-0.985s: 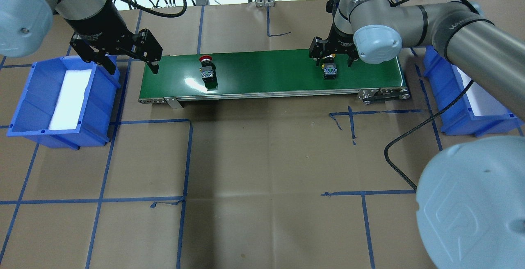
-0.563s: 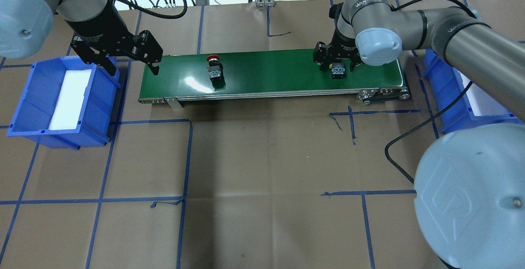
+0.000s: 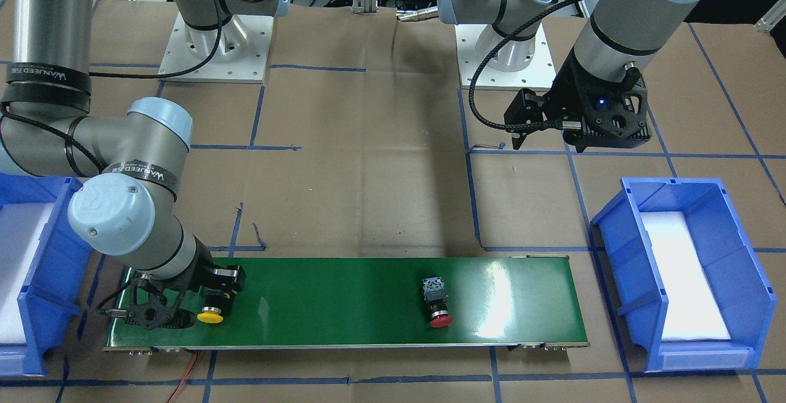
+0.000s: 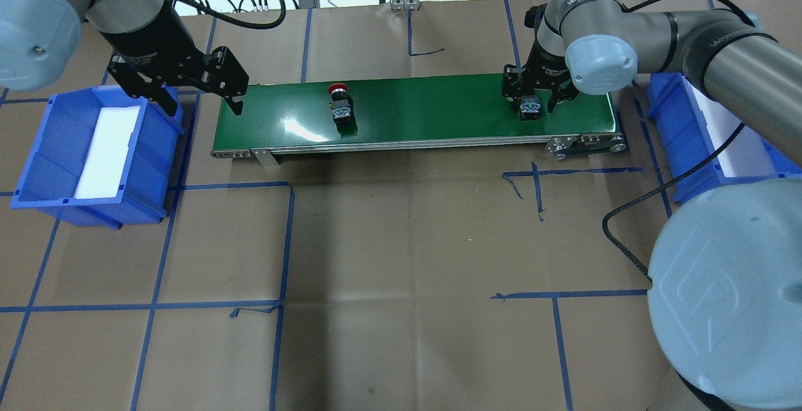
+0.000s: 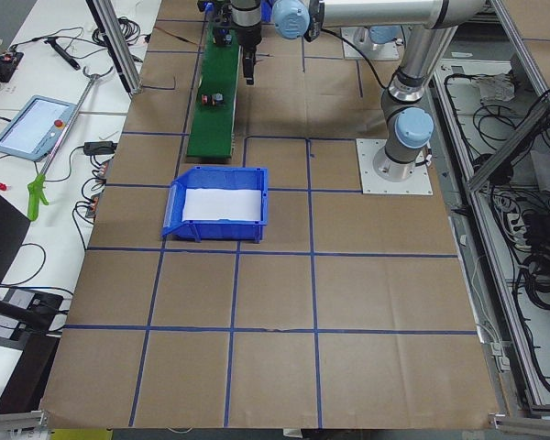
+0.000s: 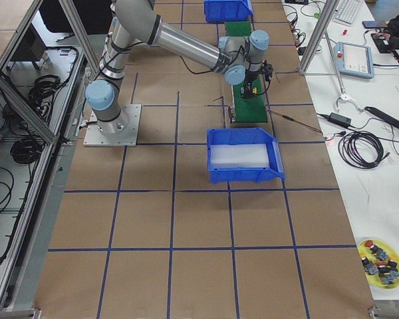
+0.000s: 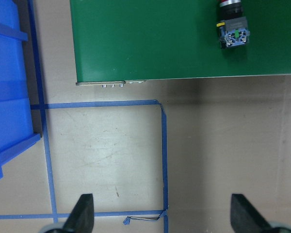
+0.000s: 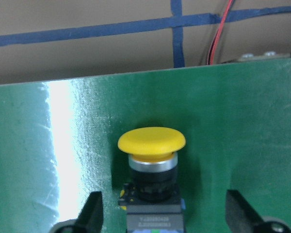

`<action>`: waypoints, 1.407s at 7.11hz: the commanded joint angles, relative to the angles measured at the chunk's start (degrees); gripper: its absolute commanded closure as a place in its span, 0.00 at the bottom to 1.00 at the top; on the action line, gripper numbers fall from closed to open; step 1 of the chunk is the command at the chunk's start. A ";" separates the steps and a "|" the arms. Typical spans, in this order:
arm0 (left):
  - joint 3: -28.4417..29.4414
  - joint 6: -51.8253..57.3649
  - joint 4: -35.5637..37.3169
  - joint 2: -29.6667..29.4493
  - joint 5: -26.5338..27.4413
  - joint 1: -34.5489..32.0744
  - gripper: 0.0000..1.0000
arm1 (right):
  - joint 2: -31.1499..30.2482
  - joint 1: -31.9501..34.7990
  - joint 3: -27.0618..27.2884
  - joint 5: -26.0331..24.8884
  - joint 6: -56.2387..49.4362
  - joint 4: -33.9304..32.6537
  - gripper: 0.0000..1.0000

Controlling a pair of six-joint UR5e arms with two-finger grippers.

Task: Transport two buttons from left to right
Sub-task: 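Lift the yellow button and carry it into the empty blue bin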

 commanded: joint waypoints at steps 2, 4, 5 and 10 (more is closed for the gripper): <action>0.00 0.03 0.00 0.00 0.00 0.00 0.00 | -2.33 -2.76 -0.39 -0.27 -0.64 3.34 0.98; 0.09 -0.14 0.09 0.00 -0.09 0.00 0.00 | -9.42 -6.70 -0.82 -1.68 -3.52 7.52 0.98; 0.09 -0.23 0.09 0.00 -0.09 0.00 0.00 | -13.73 -10.38 -1.78 -3.33 -9.98 12.43 0.98; 0.17 -0.06 0.09 -0.09 0.00 0.00 0.00 | -15.37 -35.55 2.65 -4.23 -39.92 9.99 0.98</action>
